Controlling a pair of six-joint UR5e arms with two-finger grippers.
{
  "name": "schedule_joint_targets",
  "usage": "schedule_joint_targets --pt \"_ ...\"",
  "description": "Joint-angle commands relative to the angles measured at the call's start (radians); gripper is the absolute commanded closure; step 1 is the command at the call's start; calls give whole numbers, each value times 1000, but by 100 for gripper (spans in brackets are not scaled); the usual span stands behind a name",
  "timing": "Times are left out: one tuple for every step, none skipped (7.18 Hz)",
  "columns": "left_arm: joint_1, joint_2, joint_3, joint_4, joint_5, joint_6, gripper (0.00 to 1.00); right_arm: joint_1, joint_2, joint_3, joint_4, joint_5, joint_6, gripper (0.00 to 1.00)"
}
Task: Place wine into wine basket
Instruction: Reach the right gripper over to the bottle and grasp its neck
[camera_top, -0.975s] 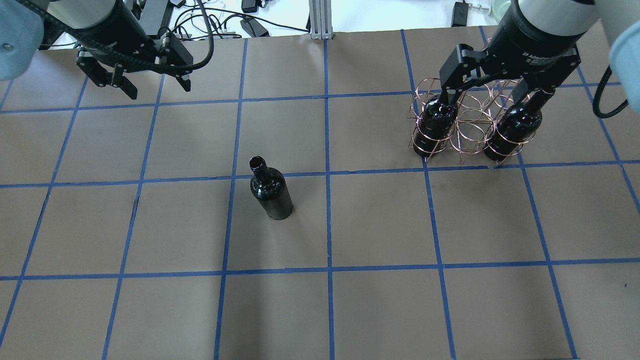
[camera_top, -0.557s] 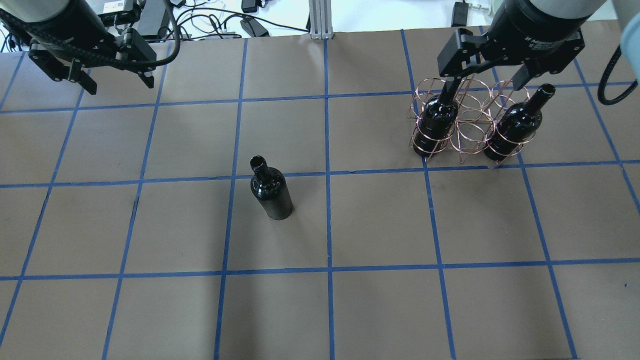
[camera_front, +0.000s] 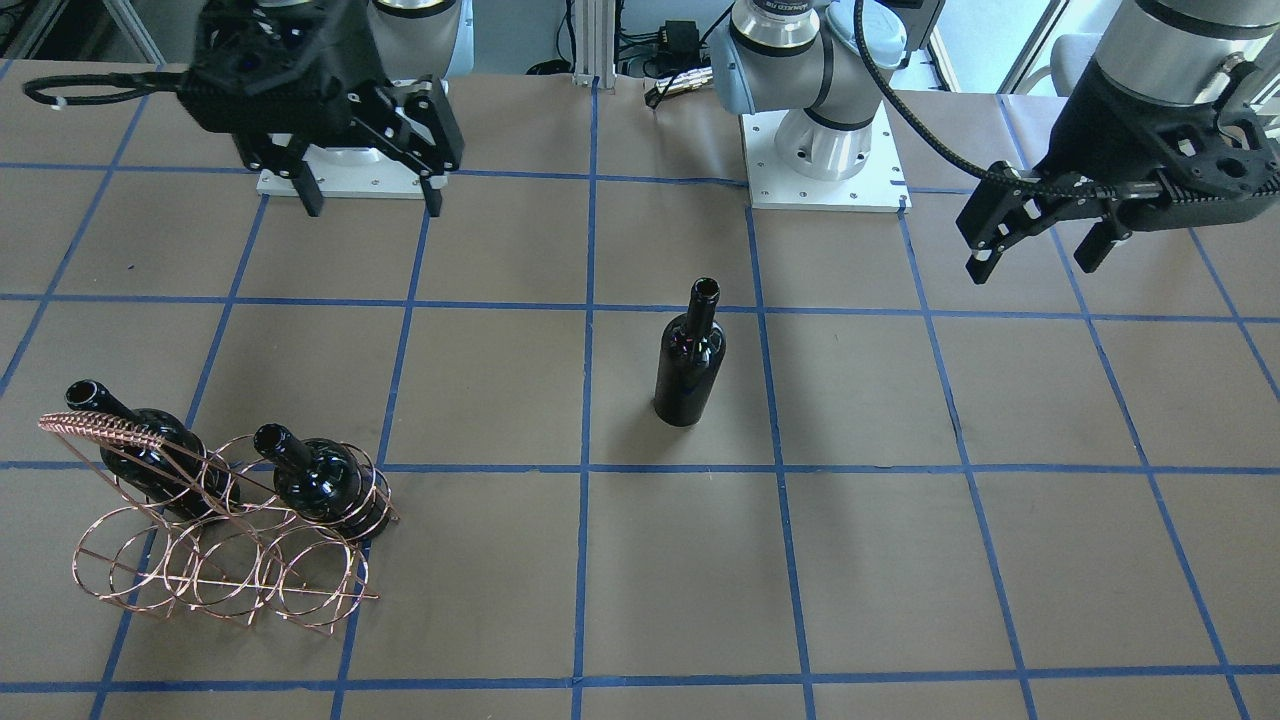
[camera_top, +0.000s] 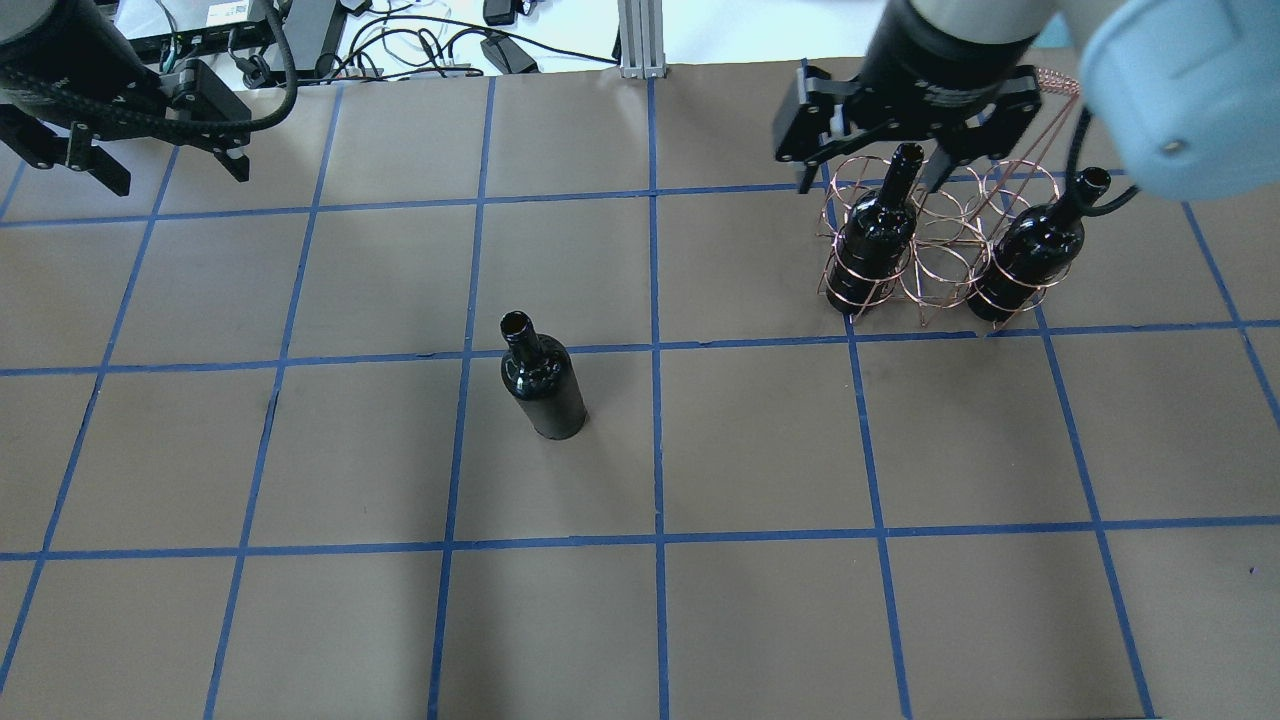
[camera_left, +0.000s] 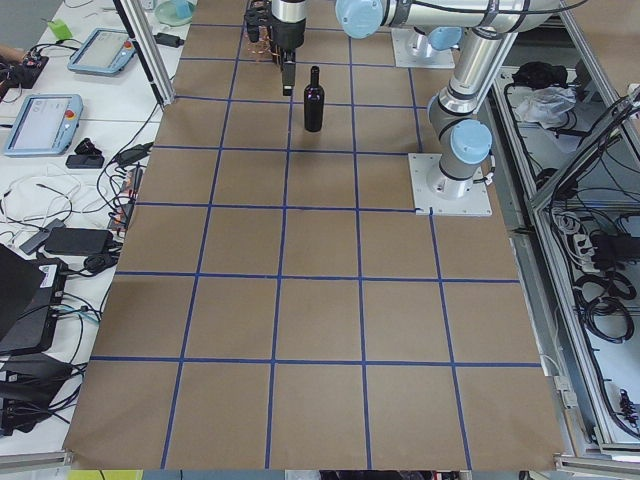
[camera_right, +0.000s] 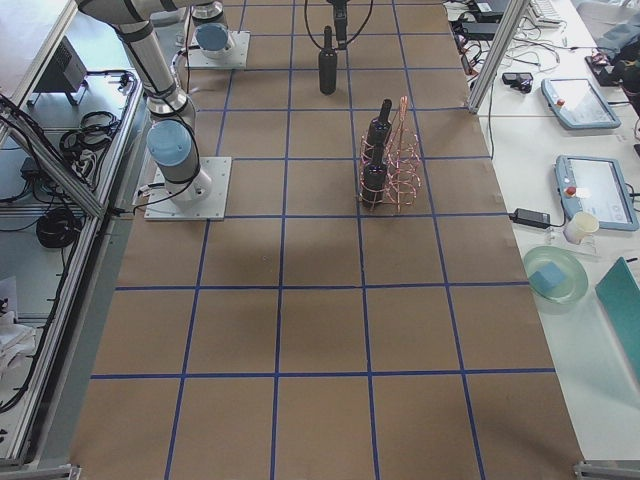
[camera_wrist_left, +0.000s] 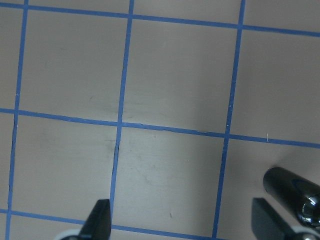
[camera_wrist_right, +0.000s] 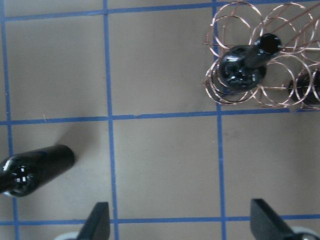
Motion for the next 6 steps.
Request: schedule_joint_targets --pt "19 10 -5 -35 2 26 0 230 154 -134 -7 -2 328 0" --pt "17 10 -5 -37 2 26 0 275 171 -140 -22 -2 410 0" --pt "19 13 -4 -39 2 26 0 312 194 -142 -52 -3 443 0" --pt "16 14 -5 -37 -1 26 0 353 228 -143 -92 -47 455 0" --pt "14 16 -5 -39 1 26 0 365 248 -145 -120 -67 459 0" --pt "19 16 -4 -39 2 26 0 369 266 -143 -125 -69 459 0"
